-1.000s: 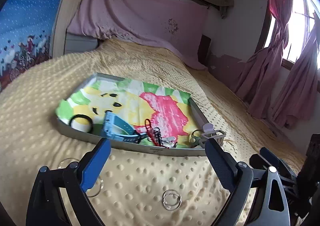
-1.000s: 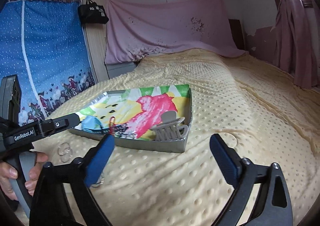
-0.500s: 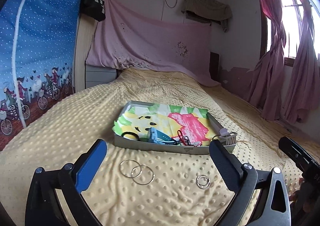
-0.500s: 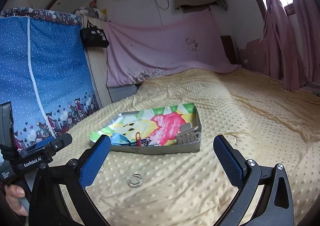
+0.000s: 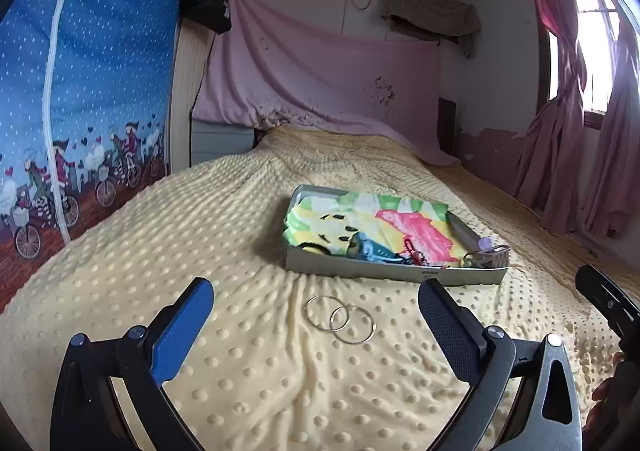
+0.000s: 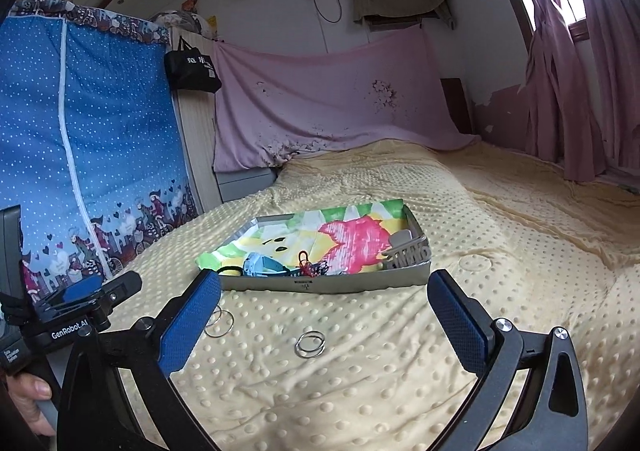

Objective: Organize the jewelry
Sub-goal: 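Move both open tools back toward the silver rings on the blanket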

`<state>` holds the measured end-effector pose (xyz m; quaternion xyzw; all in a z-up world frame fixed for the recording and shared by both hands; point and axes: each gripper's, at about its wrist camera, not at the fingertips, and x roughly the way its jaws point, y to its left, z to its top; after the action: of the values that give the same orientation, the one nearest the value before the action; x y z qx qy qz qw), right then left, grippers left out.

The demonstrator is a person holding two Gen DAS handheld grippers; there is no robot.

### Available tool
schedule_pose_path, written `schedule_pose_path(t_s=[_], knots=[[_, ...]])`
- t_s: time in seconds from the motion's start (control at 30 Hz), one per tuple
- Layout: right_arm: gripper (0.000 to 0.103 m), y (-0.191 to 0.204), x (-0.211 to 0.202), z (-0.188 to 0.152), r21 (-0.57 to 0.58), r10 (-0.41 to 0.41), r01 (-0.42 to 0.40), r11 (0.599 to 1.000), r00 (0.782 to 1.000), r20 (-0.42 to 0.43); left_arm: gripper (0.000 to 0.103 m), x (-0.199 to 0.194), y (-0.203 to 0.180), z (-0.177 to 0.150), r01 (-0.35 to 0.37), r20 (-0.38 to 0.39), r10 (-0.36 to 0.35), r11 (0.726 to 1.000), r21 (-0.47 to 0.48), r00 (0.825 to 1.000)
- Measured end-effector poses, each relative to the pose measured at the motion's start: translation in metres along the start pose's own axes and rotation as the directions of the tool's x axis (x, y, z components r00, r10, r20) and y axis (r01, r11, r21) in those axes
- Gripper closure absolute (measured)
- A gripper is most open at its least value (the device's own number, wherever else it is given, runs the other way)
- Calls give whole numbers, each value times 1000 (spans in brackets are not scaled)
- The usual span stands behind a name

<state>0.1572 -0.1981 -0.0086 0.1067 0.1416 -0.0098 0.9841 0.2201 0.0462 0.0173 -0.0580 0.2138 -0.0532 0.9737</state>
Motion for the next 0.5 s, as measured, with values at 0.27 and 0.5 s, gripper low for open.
schedule_pose_path(t_s=[0.27, 0.5], knots=[[1, 18, 11, -9, -18, -24, 24, 1000, 1000, 3, 0, 10, 20, -1, -22, -8, 21, 999, -26, 1000], [1, 24, 34, -12, -27, -35, 34, 999, 998, -53, 0, 29, 24, 5, -24, -48, 24, 1000, 9, 999]])
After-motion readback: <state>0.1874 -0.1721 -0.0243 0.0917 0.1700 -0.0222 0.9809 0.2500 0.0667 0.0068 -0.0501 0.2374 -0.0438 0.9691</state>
